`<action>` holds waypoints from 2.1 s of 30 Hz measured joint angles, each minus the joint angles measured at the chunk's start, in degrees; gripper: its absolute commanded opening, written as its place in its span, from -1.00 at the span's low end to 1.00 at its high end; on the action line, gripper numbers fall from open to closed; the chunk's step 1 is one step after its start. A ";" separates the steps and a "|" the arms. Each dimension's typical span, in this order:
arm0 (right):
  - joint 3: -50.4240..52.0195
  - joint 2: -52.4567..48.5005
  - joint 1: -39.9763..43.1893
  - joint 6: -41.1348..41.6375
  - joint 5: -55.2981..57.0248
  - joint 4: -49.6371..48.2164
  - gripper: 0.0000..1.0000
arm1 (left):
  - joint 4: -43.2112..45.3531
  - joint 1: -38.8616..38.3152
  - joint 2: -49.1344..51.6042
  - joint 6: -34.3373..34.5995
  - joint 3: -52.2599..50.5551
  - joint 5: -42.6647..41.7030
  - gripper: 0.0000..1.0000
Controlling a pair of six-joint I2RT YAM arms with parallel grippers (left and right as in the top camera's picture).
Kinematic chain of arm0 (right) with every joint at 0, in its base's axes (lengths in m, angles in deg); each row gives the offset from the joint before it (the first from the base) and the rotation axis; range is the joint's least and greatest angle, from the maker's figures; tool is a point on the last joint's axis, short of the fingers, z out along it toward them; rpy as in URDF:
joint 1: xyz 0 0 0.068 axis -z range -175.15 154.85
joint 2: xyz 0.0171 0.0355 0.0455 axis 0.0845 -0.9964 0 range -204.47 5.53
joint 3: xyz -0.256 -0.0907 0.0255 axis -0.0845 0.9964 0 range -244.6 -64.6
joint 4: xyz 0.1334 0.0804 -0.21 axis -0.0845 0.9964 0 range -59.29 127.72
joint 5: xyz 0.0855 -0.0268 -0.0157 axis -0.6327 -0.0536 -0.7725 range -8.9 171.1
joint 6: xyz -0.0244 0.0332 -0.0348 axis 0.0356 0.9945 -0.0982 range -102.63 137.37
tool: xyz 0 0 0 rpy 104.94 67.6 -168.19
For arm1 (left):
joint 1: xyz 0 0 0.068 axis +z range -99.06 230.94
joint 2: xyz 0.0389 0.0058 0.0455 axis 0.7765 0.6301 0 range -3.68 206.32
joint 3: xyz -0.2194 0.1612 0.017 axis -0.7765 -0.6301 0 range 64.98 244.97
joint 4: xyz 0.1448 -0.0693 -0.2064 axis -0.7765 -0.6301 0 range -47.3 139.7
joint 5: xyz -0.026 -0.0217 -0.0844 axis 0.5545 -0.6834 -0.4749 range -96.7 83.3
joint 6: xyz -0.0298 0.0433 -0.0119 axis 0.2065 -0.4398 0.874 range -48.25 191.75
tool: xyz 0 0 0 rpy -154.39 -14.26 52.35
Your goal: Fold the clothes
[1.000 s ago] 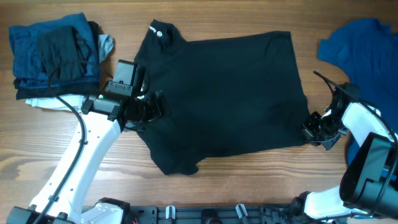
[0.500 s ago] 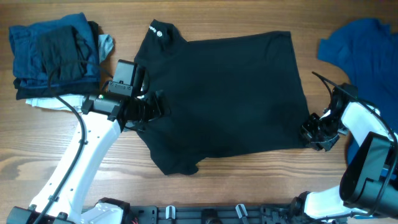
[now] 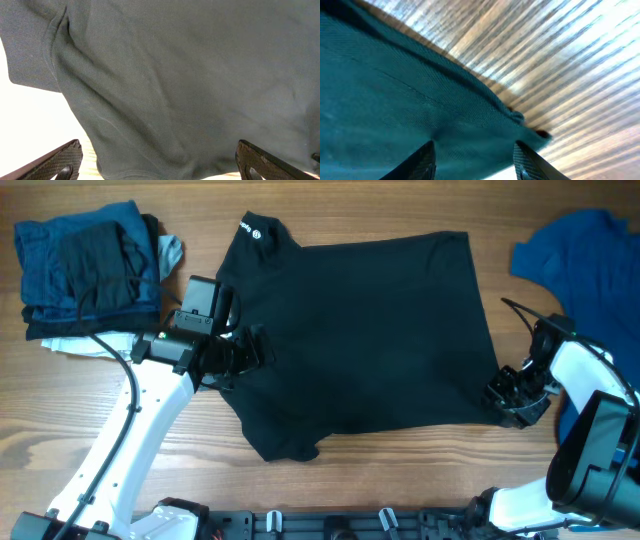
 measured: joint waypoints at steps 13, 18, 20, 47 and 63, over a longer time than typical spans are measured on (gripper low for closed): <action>-3.21 1.33 0.00 1.20 3.39 1.11 0.34 | 0.11 0.00 0.00 0.00 0.00 0.13 1.00; -0.31 1.38 0.00 1.44 3.67 0.09 0.35 | 0.46 0.00 0.00 0.02 0.00 0.13 1.00; 0.81 1.38 0.00 1.44 3.67 -0.09 0.35 | 0.48 0.00 0.00 0.00 0.00 0.13 1.00; 6.84 4.94 -0.17 2.01 -0.04 -10.40 -0.91 | 2.60 0.00 0.00 0.00 0.00 2.40 0.96; 6.03 4.31 -0.17 2.01 0.61 -9.40 -0.87 | -12.00 -3.17 1.29 3.23 -5.57 0.28 0.69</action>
